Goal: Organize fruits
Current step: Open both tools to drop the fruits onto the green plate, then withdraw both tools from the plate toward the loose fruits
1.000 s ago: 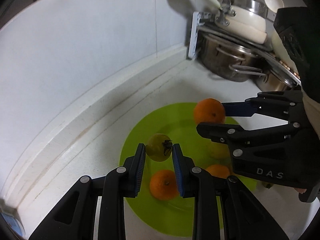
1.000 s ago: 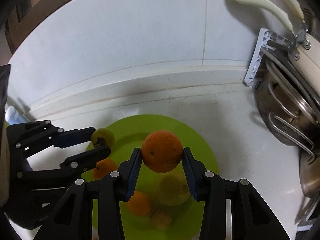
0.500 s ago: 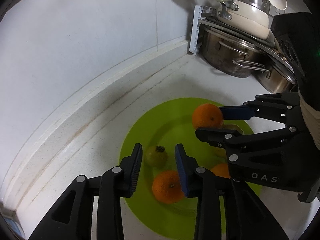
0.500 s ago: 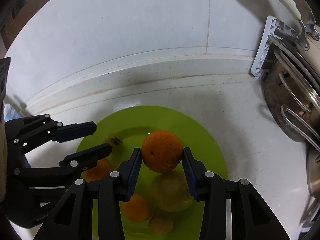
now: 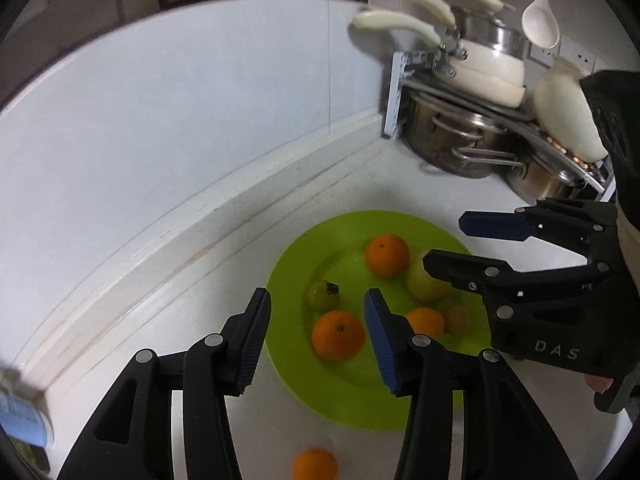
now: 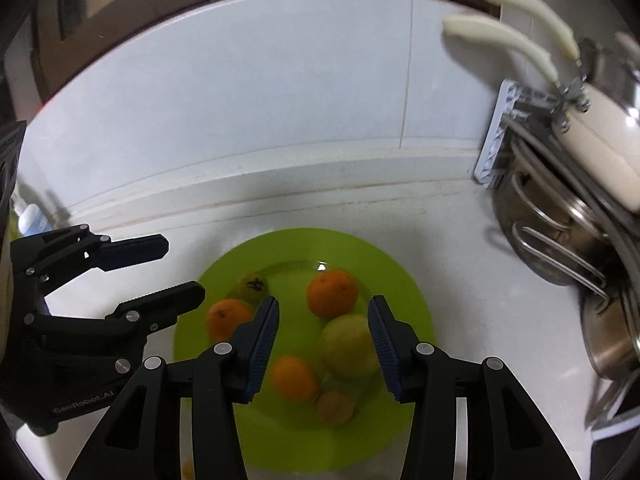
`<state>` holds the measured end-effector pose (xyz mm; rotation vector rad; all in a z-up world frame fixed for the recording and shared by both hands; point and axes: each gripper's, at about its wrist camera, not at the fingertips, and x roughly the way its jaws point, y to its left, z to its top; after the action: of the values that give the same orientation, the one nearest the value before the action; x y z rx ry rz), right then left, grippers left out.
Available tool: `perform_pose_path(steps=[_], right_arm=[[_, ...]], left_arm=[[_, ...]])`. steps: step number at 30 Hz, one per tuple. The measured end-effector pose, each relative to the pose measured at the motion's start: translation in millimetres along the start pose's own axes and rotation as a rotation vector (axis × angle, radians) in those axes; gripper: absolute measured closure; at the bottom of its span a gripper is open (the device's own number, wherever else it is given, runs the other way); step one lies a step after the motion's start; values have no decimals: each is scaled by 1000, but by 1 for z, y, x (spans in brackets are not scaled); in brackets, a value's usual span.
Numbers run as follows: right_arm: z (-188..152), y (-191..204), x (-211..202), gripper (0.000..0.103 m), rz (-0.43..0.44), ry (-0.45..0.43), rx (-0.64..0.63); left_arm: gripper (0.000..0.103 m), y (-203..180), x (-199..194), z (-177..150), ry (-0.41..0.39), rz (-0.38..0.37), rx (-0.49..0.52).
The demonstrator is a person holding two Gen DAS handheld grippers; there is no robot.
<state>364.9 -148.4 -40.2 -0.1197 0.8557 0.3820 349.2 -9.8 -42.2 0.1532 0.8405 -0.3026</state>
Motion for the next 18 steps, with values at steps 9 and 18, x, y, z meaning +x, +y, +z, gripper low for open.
perform_pose_path(steps=[9, 18], right_arm=[[-19, 21, -61, 56, -12, -106, -17], [-46, 53, -107, 50, -33, -183, -9]], left_arm=[[43, -4, -57, -17, -80, 36, -7], [36, -1, -102, -39, -138, 57, -9]])
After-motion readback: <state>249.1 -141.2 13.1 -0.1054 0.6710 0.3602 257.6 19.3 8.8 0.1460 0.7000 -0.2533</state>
